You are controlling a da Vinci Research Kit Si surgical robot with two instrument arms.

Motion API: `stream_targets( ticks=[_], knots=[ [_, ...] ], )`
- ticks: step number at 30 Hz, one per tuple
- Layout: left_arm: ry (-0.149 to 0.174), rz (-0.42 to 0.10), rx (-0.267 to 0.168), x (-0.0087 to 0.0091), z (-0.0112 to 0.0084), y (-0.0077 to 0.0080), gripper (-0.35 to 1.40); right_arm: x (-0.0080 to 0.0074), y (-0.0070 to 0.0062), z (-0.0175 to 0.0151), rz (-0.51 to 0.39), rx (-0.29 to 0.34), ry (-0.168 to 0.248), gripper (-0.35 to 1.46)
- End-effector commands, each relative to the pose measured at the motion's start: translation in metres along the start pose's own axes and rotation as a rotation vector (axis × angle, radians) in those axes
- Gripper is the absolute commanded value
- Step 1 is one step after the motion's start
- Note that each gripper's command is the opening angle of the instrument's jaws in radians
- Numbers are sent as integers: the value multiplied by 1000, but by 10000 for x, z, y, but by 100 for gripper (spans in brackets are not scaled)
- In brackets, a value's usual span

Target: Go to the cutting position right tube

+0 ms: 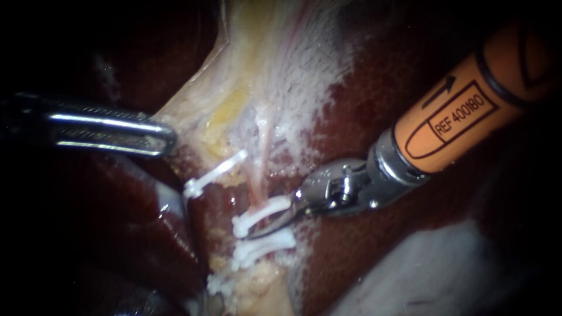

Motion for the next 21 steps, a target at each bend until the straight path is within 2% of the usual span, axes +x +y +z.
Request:
stream_targets(
  ticks=[1, 21],
  knots=[
    [0, 0, 0, 0, 0, 0, -35, 0, 0, 0, -2, 2, -2, 21],
    [0, 0, -1, 0, 1, 0, -35, -1, 1, 1, -4, 3, -3, 21]
  ],
)
